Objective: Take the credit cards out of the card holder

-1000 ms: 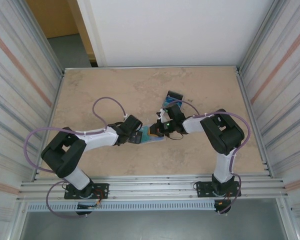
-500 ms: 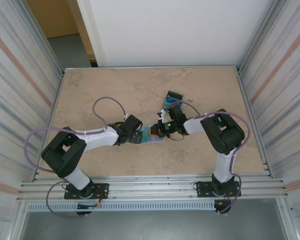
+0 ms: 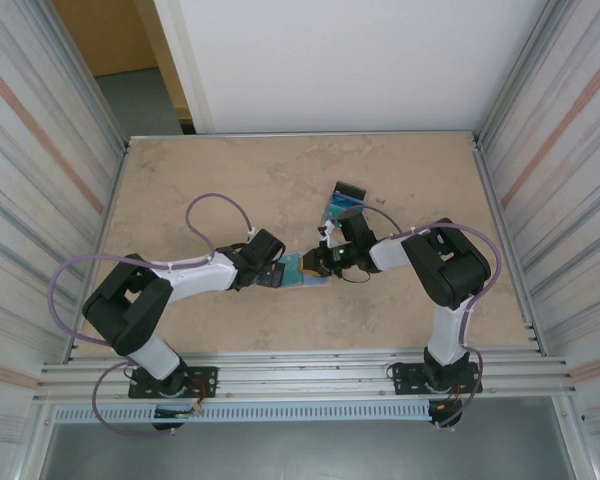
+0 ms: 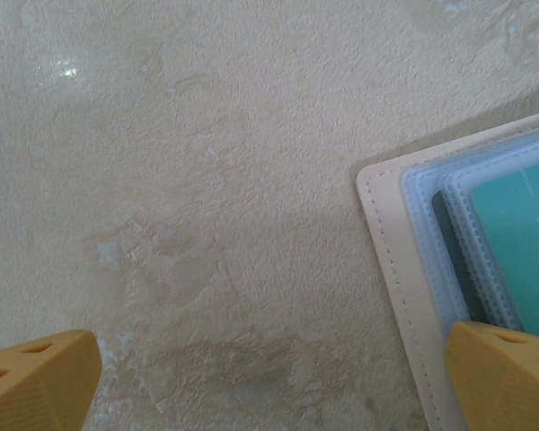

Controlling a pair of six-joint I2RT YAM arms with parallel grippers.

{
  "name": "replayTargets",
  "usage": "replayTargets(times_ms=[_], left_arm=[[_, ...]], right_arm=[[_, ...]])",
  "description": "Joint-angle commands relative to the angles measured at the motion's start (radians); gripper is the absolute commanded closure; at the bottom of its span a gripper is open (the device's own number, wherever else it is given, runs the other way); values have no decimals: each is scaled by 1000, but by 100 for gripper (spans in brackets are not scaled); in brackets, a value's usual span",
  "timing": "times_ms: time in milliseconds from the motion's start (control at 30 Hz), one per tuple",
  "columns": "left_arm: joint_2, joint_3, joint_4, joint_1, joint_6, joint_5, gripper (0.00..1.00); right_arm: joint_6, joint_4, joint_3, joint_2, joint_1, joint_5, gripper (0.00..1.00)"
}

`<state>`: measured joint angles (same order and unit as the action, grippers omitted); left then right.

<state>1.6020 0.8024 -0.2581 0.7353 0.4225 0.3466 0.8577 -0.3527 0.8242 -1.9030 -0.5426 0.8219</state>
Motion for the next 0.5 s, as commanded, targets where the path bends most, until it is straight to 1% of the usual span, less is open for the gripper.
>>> replayTargets(times_ms=[0, 200, 467], left_arm=[[9, 16, -31, 6, 1, 29, 1], [9, 13, -31, 7, 4, 29, 1], [9, 15, -30, 6, 4, 27, 1]], right_arm=[[31, -51, -11, 29, 7, 41, 84], [78, -131, -21, 10, 6, 58, 84], [86, -146, -16, -5, 1, 58, 91]])
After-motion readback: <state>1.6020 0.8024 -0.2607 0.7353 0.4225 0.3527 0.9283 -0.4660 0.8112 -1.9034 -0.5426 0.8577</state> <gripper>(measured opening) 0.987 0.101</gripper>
